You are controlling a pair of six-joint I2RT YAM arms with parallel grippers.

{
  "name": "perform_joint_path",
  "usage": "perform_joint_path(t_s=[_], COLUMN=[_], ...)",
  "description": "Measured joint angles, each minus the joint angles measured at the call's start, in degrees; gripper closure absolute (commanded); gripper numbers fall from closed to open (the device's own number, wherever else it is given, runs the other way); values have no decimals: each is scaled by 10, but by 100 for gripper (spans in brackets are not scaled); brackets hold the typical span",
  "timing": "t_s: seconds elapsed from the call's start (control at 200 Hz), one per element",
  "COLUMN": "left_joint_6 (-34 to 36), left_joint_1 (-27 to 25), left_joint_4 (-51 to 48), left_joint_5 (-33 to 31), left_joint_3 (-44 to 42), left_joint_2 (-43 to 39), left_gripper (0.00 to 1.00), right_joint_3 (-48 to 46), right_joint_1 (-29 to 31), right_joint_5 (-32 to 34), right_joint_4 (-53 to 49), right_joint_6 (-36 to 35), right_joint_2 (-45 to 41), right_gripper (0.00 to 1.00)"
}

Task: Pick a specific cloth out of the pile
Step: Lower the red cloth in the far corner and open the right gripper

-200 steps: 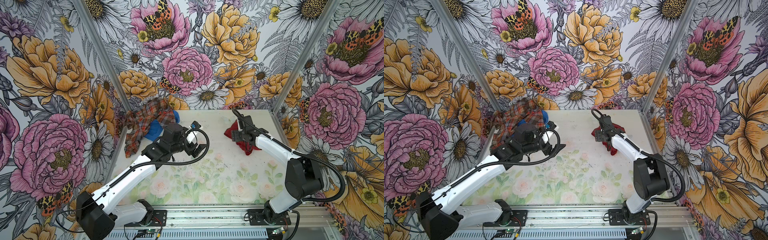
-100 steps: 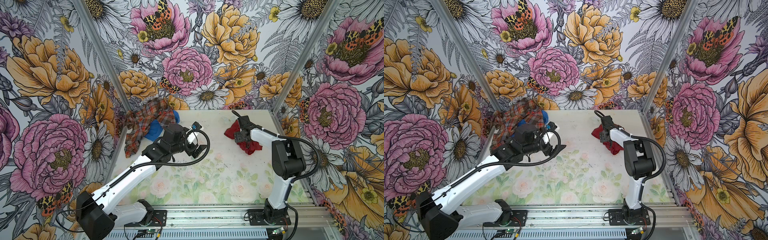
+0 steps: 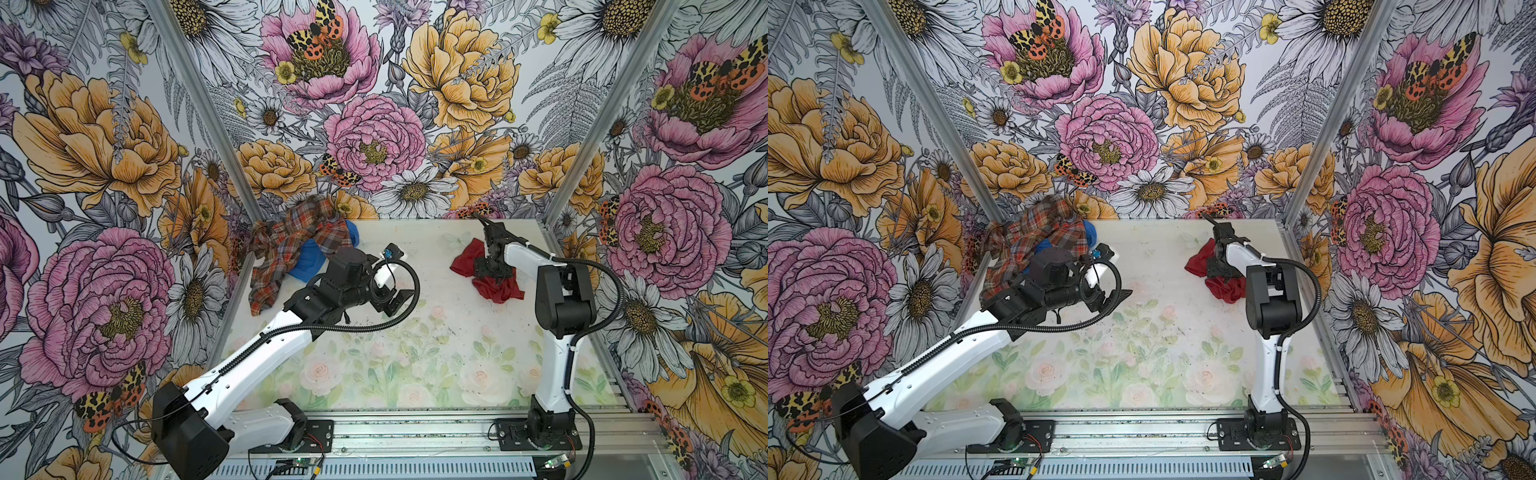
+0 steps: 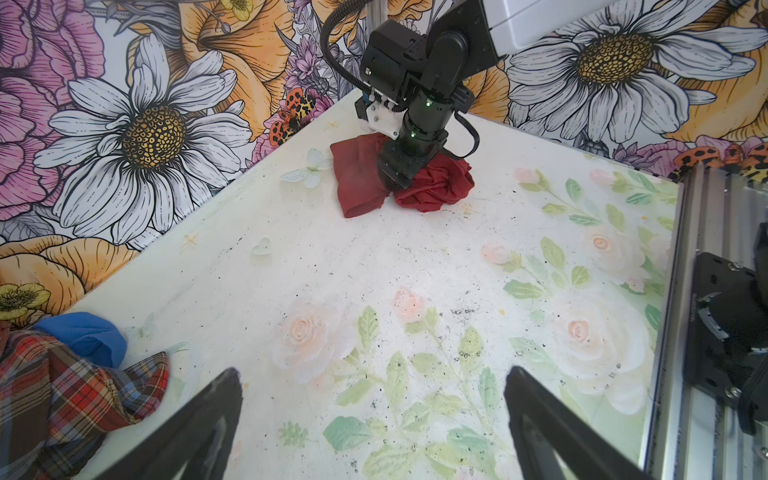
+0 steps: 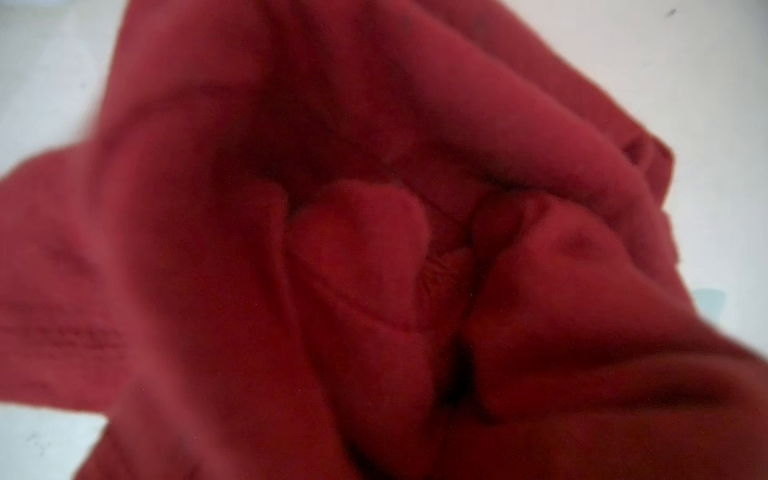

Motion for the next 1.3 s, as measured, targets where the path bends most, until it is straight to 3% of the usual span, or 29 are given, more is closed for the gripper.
perform_joint_path(t_s=[0.12, 0.455, 0.731, 1.076, 1.221, 1.296], left_joint_6=[0, 0, 0, 0, 0, 0], left_joint_1=[0, 0, 0, 7, 8, 8], left_joint_4=[0, 0, 0, 0, 0, 0], left_joint_5=[0, -2, -4, -4, -4, -4], left_joint_3=[0, -1, -1, -1, -1, -1], left_joint_2=[0, 0, 0, 0, 0, 0], left_gripper=[1, 1, 1, 1, 1, 1], right_joint_3=[9, 55, 207, 239, 235, 232], right_joint_1=[-21, -84, -140, -141, -136, -136], right_joint_5=[-28, -46, -50, -73, -74, -75], right_joint_4=[-5, -22, -44, -70, -70, -69], right_joint_6=[7, 23, 16, 9, 4, 6], right_joint_2=[0, 0, 26, 111, 118, 118], right_gripper=[100, 100, 100, 100, 46, 37])
